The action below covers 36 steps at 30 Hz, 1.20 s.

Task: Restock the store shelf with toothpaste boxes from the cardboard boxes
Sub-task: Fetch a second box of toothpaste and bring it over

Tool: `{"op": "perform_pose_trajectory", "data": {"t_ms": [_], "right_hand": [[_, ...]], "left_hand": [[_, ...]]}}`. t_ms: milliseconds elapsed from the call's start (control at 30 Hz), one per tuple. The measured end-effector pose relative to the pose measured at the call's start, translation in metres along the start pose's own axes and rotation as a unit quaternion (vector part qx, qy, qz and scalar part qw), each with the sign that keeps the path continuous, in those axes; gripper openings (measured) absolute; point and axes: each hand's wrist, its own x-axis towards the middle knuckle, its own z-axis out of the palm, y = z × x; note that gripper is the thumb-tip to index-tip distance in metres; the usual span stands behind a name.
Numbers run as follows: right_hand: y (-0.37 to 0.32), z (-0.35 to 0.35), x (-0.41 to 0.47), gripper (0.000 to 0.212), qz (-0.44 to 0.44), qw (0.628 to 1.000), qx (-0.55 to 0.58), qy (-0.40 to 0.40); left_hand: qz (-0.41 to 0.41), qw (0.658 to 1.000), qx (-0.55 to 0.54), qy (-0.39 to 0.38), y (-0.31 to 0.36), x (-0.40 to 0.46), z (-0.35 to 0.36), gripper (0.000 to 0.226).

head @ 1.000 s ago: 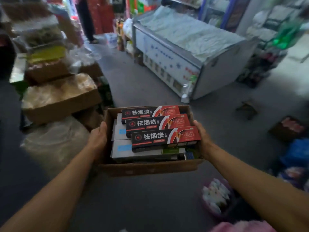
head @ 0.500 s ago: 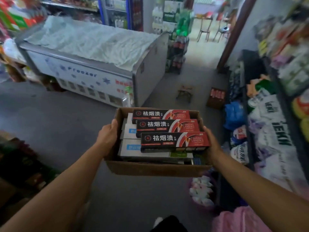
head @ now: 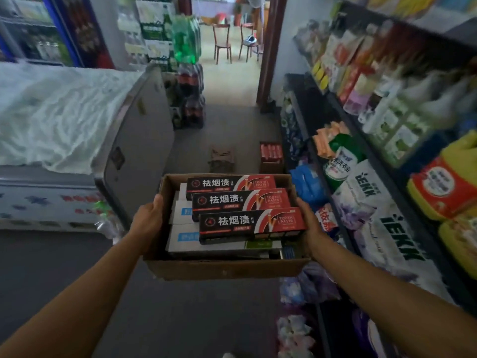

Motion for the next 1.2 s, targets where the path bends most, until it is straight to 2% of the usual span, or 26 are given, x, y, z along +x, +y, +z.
{"op": "perform_pose_trajectory", "data": {"t_ms": [67, 167, 300, 533, 700, 1067, 1200], "right_hand": [[-0.028, 0.015, 0.042, 0.043, -0.006, 1.000, 0.026, 0.012], [-0.060, 0.032, 0.108, 0.039, -0.014, 0.998, 0.051, 0.035], [-0.099, 0.061, 0.195, 0.057, -0.018, 0.995, 0.072, 0.060], [-0.178, 0.109, 0.337, 0.044, -0.039, 0.986, 0.121, 0.112], [-0.241, 0.129, 0.433, 0.048, -0.049, 0.979, 0.133, 0.144], [-0.380, 0.173, 0.670, 0.053, -0.045, 0.963, 0.176, 0.200], [-0.414, 0.194, 0.741, 0.055, -0.056, 0.956, 0.193, 0.215]], "left_hand": [[0.003, 1.000, -0.003, -0.001, 0.027, 0.049, 0.009, 0.065], [0.020, 1.000, 0.000, -0.015, 0.070, 0.122, 0.024, 0.057], [0.059, 0.996, -0.001, -0.067, 0.127, 0.230, 0.047, 0.050], [0.101, 0.988, 0.052, -0.106, 0.239, 0.418, 0.095, 0.057], [0.116, 0.980, 0.057, -0.153, 0.317, 0.537, 0.145, 0.047], [0.125, 0.969, 0.063, -0.203, 0.466, 0.788, 0.263, 0.044], [0.148, 0.961, 0.081, -0.221, 0.512, 0.881, 0.303, 0.054]]}}
